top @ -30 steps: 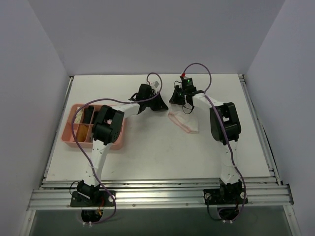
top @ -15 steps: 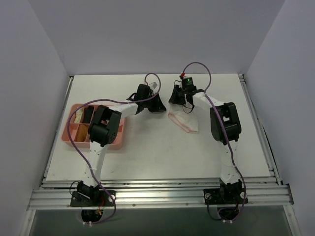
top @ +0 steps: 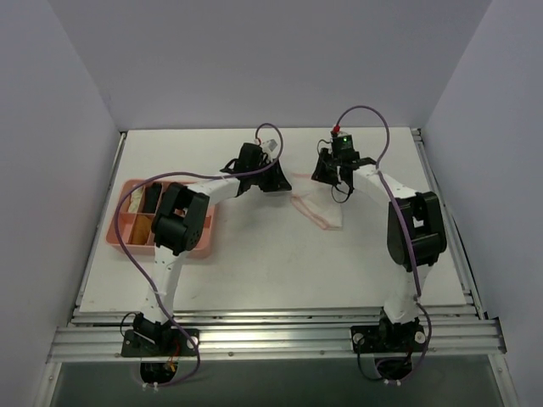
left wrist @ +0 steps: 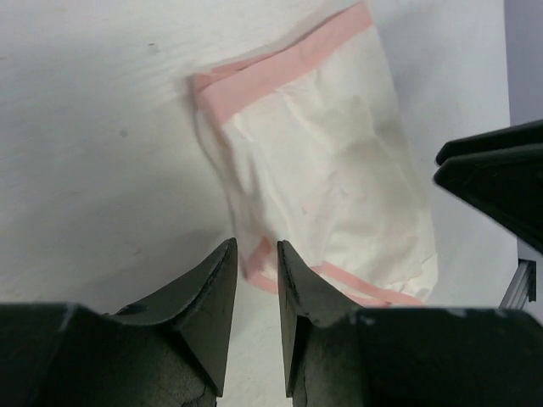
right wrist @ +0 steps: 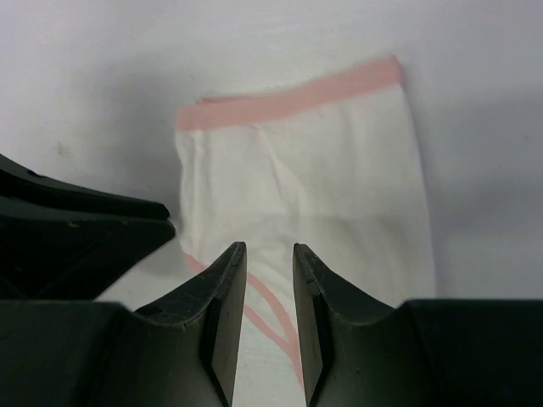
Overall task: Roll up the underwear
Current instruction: Fold the underwear
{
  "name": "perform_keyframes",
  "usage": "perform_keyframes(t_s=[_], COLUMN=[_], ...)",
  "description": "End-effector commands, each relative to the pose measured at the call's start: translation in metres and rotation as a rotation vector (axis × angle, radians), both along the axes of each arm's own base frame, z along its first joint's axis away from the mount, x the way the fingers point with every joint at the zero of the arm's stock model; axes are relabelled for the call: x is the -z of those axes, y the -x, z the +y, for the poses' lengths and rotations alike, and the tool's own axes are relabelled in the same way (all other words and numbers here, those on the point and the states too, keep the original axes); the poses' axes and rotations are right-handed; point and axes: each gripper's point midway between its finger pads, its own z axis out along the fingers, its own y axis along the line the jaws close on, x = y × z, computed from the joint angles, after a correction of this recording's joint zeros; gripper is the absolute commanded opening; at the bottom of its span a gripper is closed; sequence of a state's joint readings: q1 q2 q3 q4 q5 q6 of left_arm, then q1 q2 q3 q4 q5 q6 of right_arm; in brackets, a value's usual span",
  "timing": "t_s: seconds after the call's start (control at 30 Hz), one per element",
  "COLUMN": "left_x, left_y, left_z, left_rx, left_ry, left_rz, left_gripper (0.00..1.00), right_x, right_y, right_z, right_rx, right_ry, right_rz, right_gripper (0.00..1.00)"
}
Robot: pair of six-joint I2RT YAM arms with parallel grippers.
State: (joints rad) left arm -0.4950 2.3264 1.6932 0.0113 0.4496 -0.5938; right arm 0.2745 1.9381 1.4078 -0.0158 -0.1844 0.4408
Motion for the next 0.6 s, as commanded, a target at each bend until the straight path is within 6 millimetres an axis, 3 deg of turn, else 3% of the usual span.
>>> perform_keyframes(t_s=[0.0, 0.03, 0.17, 0.3, 0.47, 0.57], left_x=[-0.076, -0.077, -0.081, -0.086, -0.092, -0.084], left_y=[-0.004, -0.004, -0.002, -0.001, -0.004, -0.004], left_z=[-0.029, -0.031, -0.032, -0.031, -0.038, -0.046], left_rx=[0.083, 0.080, 0.067, 0.045, 0.049, 0.079], left_ry=[0.099, 0.099, 0.101, 0.075, 0.078, 0.088], left_rz=[-0.178, -0.179, -0.186, -0.211, -0.228, -0.210], left_gripper=[0.34, 0.34, 0.34, 0.34, 0.35, 0.35], right_x=[0.009, 0.004, 0.022, 0.050, 0.060, 0.062], right_y=[0.033, 0.039, 0.066, 0.088, 0.093, 0.093], right_z=[-0.033, -0.035, -0.044, -0.064, -0.076, -0.080], right_rx=[0.081, 0.097, 0.122, 0.177, 0.209, 0.217], right_ry=[0.108, 0.105, 0.144, 0.231, 0.289, 0.312], right_rz=[0.049, 0.042, 0.089, 0.150, 0.163, 0.165], right_gripper=[0.25, 0.25, 0.25, 0.24, 0.24, 0.23])
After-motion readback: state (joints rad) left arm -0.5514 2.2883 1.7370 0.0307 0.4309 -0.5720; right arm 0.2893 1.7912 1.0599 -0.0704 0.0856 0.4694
